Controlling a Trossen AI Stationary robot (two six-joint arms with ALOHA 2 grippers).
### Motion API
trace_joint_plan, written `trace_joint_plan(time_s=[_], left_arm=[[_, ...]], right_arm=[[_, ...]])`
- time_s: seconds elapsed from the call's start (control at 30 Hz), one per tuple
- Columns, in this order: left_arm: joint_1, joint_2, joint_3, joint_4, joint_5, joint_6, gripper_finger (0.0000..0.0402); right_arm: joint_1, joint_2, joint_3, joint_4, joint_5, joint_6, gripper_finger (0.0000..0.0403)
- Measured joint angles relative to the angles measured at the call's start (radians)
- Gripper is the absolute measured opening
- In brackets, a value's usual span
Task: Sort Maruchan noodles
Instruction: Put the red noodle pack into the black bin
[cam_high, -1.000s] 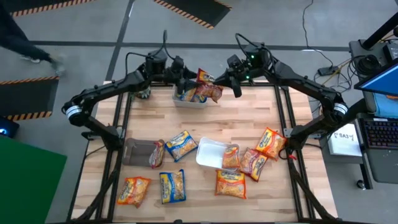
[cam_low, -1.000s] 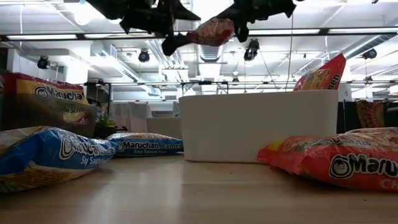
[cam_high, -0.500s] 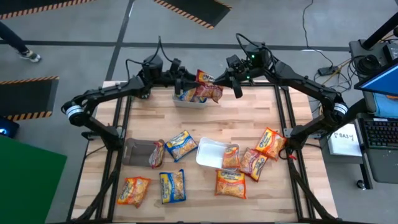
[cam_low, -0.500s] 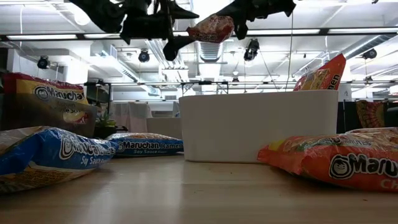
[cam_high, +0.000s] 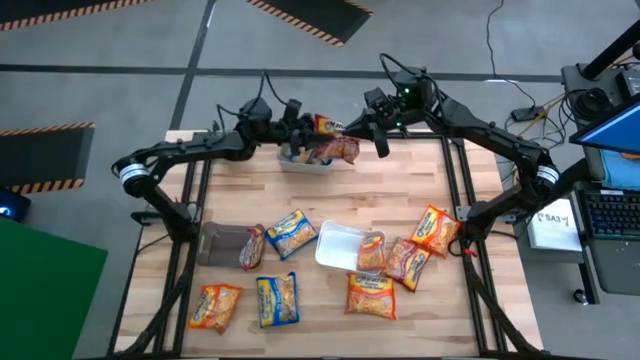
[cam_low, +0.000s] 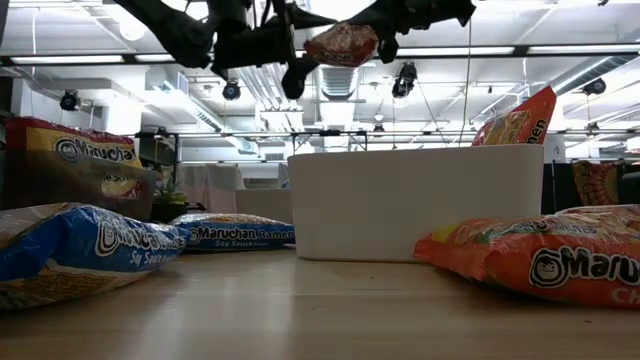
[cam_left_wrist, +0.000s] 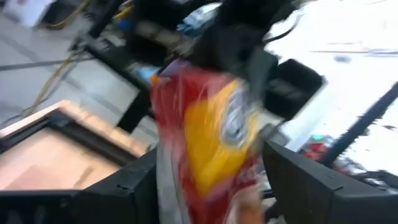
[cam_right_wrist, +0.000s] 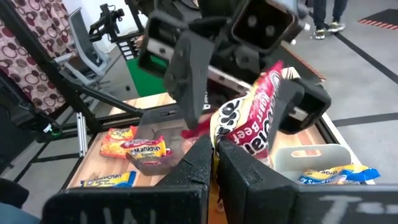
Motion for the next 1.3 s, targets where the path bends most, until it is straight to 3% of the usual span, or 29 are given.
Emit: trace_joint_plan(time_s=[0.13,0.4,0.67,0.83,1.03,1.3], left_arm=[[0.001,-0.001,0.001,0.006,0.005,-0.019,0.018],[0.001,-0.006,0.001,-0.001,0.026,-0.061,0.0028],[0.0,-0.036,0.001,-0.02,0.055,-0.112,0.0026],[0.0,-0.117,0.001,-0.142,0.055,-0.113,0.0027],[-0.002,-0.259,0.001,-0.383,0.039,-0.107,0.0027],[-0.05,-0.437,0.001,-0.669,-0.094,-0.112,0.0028]], right_arm=[[0.0,0.0,0.0,-0.003,0.0,0.001,0.0009],[-0.001,0.0,0.0,-0.007,0.005,0.073,0.0043],[-0.015,-0.008,0.0,-0.006,0.019,0.162,0.0134],[-0.062,-0.024,0.001,-0.008,0.02,0.224,0.017],[-0.127,-0.043,0.001,-0.007,0.027,0.258,0.0186],[-0.175,-0.035,0.001,-0.007,0.03,0.257,0.0187]])
